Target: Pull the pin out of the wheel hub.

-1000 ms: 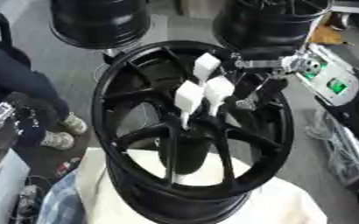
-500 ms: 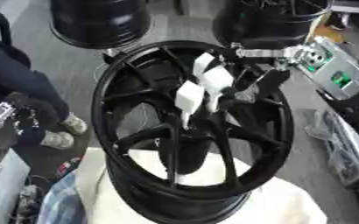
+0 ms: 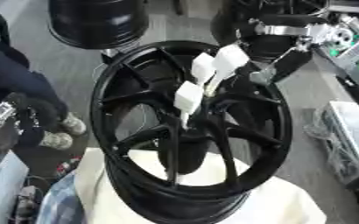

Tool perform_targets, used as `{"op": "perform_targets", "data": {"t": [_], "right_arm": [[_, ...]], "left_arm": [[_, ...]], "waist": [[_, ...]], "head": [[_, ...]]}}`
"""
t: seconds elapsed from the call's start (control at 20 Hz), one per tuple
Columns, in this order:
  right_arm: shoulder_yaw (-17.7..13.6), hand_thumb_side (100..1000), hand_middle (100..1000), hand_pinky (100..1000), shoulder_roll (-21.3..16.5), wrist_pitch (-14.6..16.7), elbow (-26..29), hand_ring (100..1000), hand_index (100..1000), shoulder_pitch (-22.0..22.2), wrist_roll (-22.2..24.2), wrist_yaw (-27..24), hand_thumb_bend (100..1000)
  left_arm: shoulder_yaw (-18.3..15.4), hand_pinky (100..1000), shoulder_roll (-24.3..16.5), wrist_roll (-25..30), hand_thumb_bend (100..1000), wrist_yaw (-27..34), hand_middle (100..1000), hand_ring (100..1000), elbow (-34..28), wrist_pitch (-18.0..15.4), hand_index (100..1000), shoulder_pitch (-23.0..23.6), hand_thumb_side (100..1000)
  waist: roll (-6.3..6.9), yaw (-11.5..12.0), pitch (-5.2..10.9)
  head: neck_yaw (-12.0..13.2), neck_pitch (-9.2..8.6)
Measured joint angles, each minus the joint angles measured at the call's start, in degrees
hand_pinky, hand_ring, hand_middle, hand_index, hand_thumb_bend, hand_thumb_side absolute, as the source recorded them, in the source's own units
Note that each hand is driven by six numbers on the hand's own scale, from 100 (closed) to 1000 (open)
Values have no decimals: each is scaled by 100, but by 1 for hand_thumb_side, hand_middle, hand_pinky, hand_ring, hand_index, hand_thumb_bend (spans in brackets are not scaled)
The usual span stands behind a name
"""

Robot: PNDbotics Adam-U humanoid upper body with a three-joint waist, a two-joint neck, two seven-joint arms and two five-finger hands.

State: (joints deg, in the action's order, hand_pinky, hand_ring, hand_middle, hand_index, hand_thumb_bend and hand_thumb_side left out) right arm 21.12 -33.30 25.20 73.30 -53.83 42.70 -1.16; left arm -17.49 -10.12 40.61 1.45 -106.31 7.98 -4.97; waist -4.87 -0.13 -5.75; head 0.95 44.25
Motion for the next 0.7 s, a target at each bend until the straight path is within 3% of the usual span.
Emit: {"op": "perform_targets", "data": {"t": [0.15,0.35,0.55,0.7], "right_arm": [[-514,119,377,597,-299,3,280,501,373,285,-3,-143,100],[-1410,100,368,581,-676,201,573,488,367,1138,-208,-148,100],[-2382,113,365,572,-713,220,636,481,366,2237,-854,0,100],[-3168,146,375,580,-471,35,473,488,377,3123,-1616,219,100]], "left_arm": [[-2,726,0,-10,100,0,613,675,0,-6,703,0,902],[-25,726,0,-34,100,0,614,676,0,9,703,0,902],[-45,726,0,-54,100,0,614,676,0,25,703,0,902],[-78,727,1,-87,100,-1,614,677,0,25,703,3,902]], "waist": [[8,-30,0],[13,-106,0],[24,-158,-2],[47,-238,-2]], "head": [[25,0],[69,0],[107,0],[131,0]]}}
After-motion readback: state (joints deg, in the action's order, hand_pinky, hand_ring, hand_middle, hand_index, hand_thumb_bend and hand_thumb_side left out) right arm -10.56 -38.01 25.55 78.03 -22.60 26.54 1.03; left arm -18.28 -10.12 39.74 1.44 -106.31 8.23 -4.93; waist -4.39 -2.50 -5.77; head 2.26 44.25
